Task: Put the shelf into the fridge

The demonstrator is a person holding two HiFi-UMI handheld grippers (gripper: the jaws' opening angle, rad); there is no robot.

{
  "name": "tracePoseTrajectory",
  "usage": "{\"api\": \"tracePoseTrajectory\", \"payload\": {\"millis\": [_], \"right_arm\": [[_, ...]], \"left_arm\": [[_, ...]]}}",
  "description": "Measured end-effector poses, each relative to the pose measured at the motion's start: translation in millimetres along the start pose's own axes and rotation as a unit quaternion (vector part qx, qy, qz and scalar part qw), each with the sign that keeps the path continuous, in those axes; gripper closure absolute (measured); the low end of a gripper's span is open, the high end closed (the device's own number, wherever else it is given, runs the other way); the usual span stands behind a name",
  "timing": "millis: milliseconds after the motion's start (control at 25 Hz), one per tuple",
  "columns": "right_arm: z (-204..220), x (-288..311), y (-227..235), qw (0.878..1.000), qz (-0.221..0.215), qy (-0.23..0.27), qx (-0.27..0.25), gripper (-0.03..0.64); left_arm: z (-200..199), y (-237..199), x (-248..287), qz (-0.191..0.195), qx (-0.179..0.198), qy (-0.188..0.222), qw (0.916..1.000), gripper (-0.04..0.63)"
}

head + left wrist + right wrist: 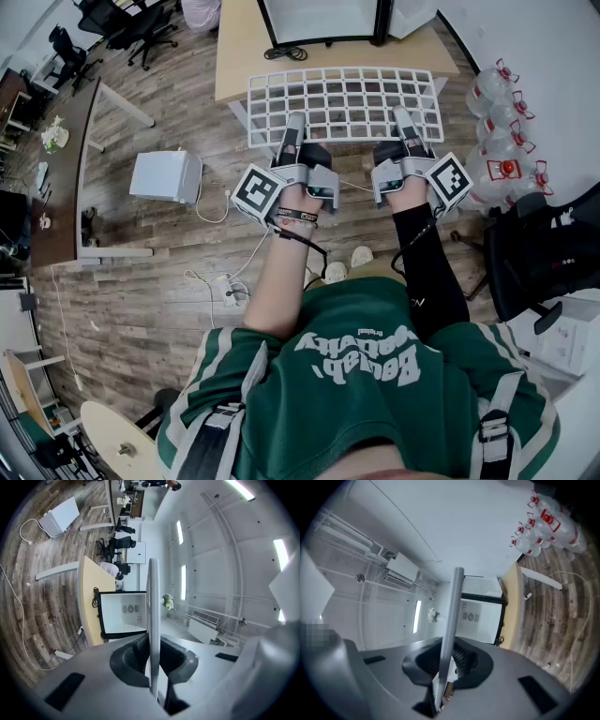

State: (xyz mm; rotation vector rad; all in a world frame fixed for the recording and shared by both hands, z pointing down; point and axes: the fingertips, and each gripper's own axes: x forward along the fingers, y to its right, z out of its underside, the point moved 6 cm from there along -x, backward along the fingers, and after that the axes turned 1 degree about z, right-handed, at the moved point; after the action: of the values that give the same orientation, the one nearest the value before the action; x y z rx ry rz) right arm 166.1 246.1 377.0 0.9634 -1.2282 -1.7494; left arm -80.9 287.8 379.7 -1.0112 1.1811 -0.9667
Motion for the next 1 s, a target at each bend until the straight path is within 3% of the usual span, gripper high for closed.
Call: {"api": "tracePoseTrajectory", "payload": {"millis": [1000], "right_arm": [[11, 5, -8, 1.0, -0.001, 0.007, -0.003, 0.574]], "left_arm": [[-13, 3, -2, 0.005, -0.007, 0.001, 1.0, 0.575]]}}
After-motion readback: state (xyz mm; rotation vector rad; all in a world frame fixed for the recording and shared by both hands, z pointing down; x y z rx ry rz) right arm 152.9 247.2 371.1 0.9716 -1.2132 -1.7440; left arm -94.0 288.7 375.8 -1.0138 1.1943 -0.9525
